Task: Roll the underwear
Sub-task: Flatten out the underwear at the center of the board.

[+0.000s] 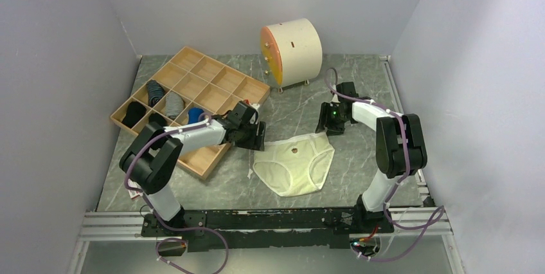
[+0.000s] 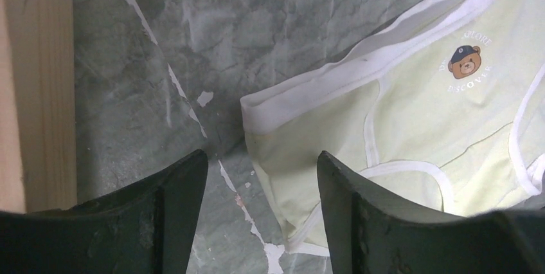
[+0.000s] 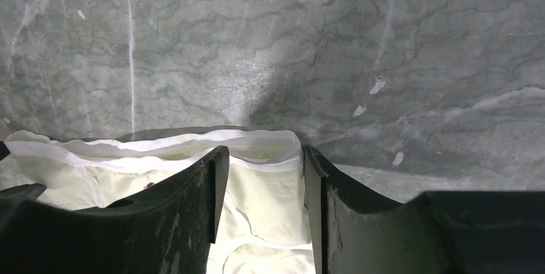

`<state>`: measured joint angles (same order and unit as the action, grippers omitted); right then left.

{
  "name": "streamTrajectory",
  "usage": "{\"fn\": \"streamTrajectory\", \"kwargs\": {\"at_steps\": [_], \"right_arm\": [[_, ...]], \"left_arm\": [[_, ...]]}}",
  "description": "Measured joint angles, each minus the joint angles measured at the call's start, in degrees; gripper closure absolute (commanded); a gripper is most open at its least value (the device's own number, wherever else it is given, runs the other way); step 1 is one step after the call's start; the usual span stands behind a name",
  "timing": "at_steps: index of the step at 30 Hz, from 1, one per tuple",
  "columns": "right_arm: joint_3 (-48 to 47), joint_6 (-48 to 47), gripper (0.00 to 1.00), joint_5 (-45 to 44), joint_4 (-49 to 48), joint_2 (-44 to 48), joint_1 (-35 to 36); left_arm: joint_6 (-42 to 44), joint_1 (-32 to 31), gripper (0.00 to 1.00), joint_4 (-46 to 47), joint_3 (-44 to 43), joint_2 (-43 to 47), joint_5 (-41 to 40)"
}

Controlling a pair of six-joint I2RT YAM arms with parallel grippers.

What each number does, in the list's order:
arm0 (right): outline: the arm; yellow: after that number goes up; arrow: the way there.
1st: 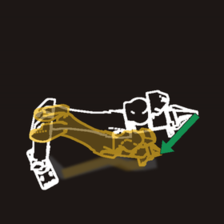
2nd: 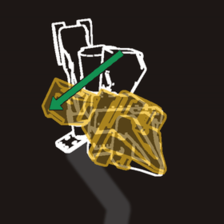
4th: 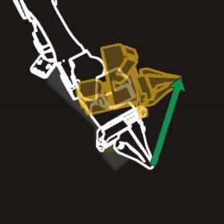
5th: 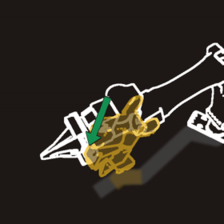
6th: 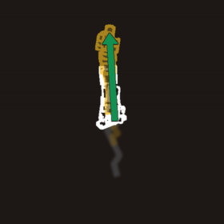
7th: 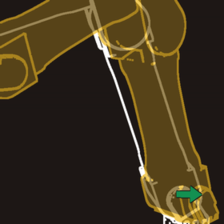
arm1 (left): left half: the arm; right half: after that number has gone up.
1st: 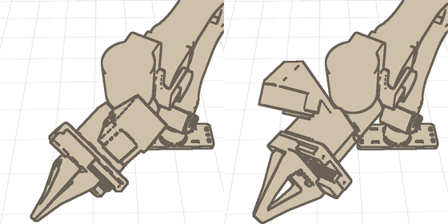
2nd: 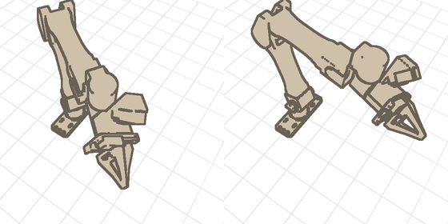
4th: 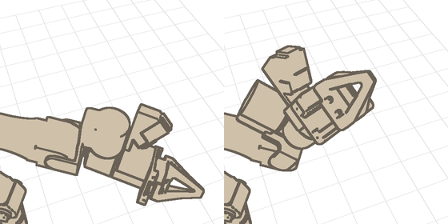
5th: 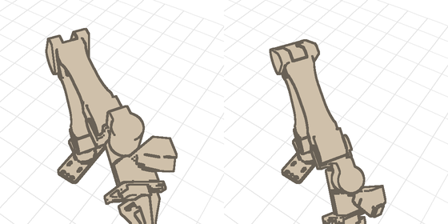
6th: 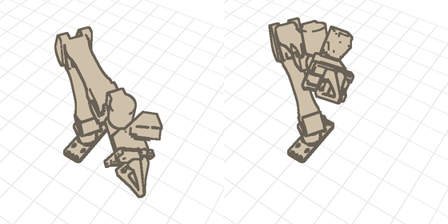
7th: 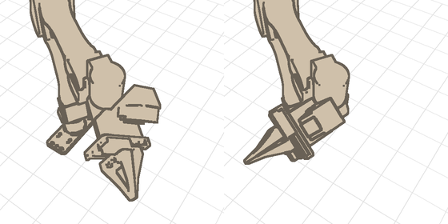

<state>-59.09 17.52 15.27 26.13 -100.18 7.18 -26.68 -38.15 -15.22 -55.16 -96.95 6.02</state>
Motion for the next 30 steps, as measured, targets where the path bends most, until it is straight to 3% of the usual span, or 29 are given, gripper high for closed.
{"fn": "streamTrajectory", "kwargs": {"at_steps": [13,16,18,21,24,30], "right_arm": [[-0.1,-0.2,0.61,-2.9,0.4,0.0,0.3],[-0.1,-0.2,0.74,-3.5,0.4,0.0,0.3],[-0.1,-0.3,0.92,-3.9,0.4,0.0,0.2],[-0.1,-0.2,1.00,-3.9,0.3,0.0,0.3],[-0.1,0.1,1.00,-3.7,0.2,0.0,0.2],[1.6,1.4,1.00,-4.2,-0.7,3.5,0.2]], "left_arm": [[0.0,1.0,0.58,4.0,-0.1,-1.7,0.4],[-0.1,1.0,0.66,5.2,-0.1,-2.3,0.3],[0.0,1.0,0.73,5.9,-0.1,-2.5,0.3],[0.1,1.0,0.83,7.0,-0.1,-3.1,0.1],[0.4,1.0,0.95,8.2,-0.1,-3.6,0.2],[1.0,1.0,0.95,9.4,-0.2,-3.7,0.7]]}}
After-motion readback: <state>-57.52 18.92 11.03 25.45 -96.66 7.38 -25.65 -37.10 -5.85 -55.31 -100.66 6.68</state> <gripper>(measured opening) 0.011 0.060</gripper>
